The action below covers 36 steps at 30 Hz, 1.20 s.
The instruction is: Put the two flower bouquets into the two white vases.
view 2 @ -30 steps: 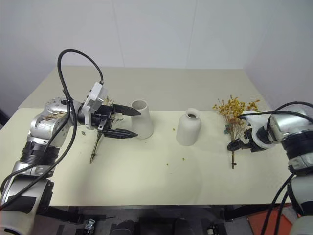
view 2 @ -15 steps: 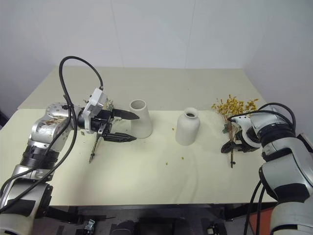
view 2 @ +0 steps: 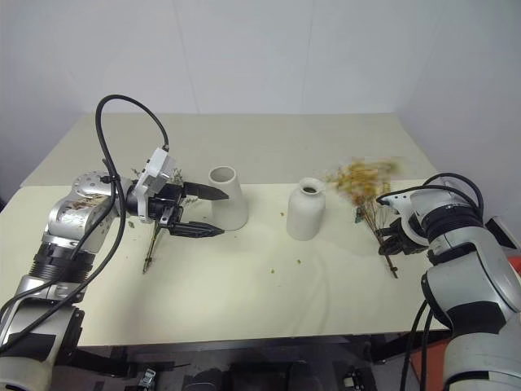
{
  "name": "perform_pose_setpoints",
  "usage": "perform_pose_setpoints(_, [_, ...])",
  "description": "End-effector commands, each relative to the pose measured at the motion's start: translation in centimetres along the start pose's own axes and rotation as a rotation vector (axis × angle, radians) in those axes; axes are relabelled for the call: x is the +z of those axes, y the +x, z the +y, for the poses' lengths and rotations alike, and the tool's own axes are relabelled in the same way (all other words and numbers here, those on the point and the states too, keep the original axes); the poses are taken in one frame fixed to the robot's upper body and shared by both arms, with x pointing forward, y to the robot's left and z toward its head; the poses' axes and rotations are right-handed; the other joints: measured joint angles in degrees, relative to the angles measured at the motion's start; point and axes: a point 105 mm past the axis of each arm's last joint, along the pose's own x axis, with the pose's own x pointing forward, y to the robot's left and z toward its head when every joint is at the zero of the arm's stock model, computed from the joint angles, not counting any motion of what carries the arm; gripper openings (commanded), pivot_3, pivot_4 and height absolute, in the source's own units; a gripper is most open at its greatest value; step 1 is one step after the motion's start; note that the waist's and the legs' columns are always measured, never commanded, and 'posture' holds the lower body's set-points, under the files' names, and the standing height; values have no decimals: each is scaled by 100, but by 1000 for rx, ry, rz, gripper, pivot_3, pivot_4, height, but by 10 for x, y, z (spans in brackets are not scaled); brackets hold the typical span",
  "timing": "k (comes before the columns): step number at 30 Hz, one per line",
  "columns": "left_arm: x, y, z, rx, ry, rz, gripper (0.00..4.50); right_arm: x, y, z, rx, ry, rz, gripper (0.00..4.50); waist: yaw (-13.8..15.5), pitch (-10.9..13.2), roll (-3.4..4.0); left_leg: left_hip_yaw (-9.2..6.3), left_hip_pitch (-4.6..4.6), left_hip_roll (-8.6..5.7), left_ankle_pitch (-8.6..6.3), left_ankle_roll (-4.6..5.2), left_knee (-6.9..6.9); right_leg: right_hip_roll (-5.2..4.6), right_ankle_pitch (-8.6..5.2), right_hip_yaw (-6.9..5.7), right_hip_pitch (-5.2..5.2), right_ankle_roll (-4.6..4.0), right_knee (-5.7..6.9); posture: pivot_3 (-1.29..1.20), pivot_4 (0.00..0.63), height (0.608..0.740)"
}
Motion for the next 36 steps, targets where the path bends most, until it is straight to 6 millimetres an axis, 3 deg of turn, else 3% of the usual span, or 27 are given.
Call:
perform_pose_setpoints(1, [12,-5,1,15,57,-6,4500,2,-11,-2,-5,2,-23,15,0,1,2,0,0,0,0,0,0,0,0,1,0,0,1,0,150,740])
perform_pose_setpoints(6, [13,-4,1,10,64,-7,4500,5,-26,-7,-53,-26,-87,15,24,3,4,0,-1,-1,0,0,0,-1,0,1,-1,0,1,0,150,740])
perform_pose_setpoints(10, [15,-8,1,25,66,-6,4500,20,-65,-13,-202,-80,-293,15,37,6,10,0,-3,-4,0,0,-1,-4,-1,1,-3,1,-1,0,150,740])
perform_pose_setpoints(15, [14,-12,-2,30,51,6,4500,27,-97,-9,-294,51,-549,15,25,6,10,-2,-3,-2,0,0,-4,-1,-1,1,-6,1,3,0,150,740])
perform_pose_setpoints(22, [19,-17,-1,30,50,25,4500,52,-153,35,-314,87,-1161,15,26,6,11,-3,14,-2,2,3,-4,2,-2,11,0,2,20,0,150,740])
perform_pose_setpoints(28, [22,-20,0,28,53,37,4500,56,-177,87,-260,-41,-1447,15,42,6,12,-2,9,-6,2,3,-4,-3,-2,9,2,2,12,0,150,740])
perform_pose_setpoints(31, [21,-21,0,31,51,39,4500,55,-178,104,-216,-60,-1516,15,38,5,13,-3,13,-3,2,3,-5,0,-2,9,2,1,18,0,150,740])
perform_pose_setpoints(36, [22,-21,0,42,51,34,4500,51,-160,129,-125,-82,-1523,15,32,5,13,-4,14,-3,2,4,-4,0,-2,8,4,-1,18,0,150,740])
